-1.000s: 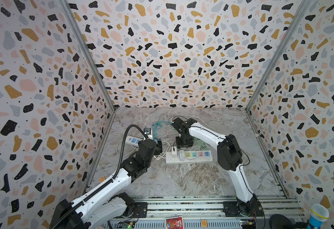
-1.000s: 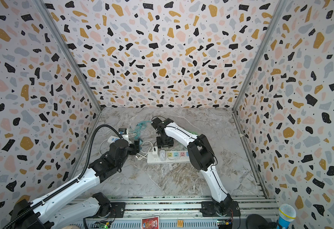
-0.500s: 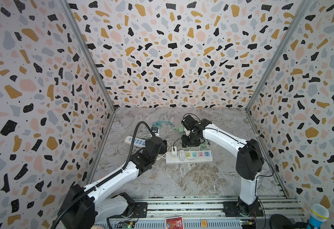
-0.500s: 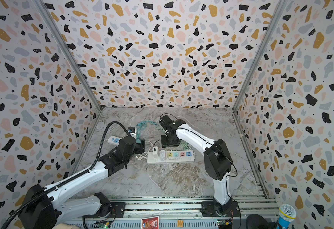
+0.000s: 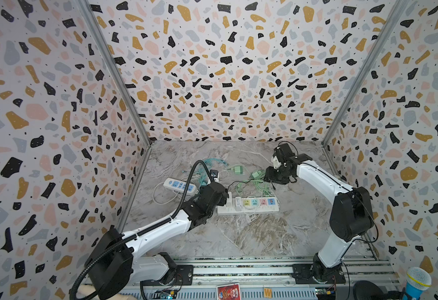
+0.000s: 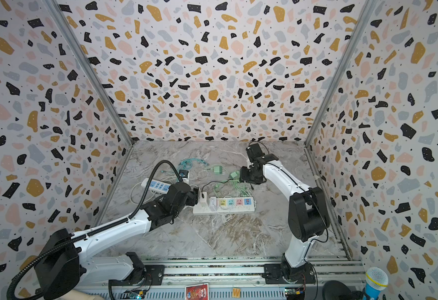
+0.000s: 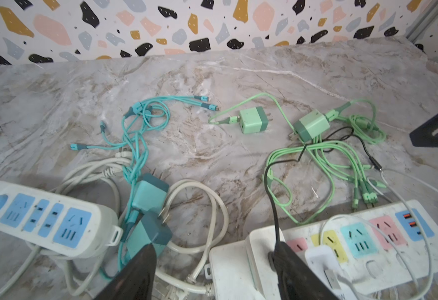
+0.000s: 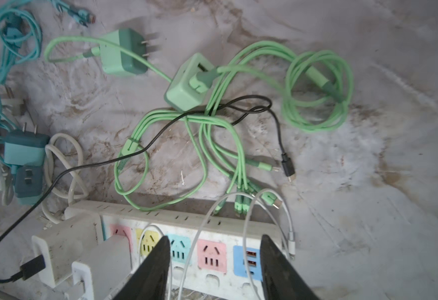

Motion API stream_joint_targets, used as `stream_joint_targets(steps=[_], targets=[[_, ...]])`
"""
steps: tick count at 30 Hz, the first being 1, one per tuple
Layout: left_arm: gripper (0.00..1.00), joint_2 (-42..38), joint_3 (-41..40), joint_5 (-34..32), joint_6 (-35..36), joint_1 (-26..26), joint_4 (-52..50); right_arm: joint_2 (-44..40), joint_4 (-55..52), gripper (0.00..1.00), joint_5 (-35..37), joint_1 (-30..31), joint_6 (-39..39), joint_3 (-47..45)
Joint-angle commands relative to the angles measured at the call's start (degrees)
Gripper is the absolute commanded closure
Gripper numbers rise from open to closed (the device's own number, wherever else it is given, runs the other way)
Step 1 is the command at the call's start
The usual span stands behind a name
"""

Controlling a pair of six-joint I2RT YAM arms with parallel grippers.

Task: Insert plugs into power strip
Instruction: Pick up the plug from the top-center of the table.

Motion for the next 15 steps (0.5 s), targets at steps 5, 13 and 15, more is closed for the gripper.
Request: stream_joint_targets(steps=[5,13,15], targets=[[0.28,3.9,9.8,-4.1,5.1,-0.5,-0.8,-2.0,5.6,0.44,-3.8,-8.5,-3.5,-0.4],[0.28,12.0,21.5,-3.3,10.7,-2.0,-2.6,-0.5,10.6,0.46,-8.9,-14.1,-4.2,-0.7],[0.28,14.3,24.2,-3.2,11.7,-2.4,-2.5,-0.1,12.6,0.46,-10.7,-15.1,-4.0,-1.0]])
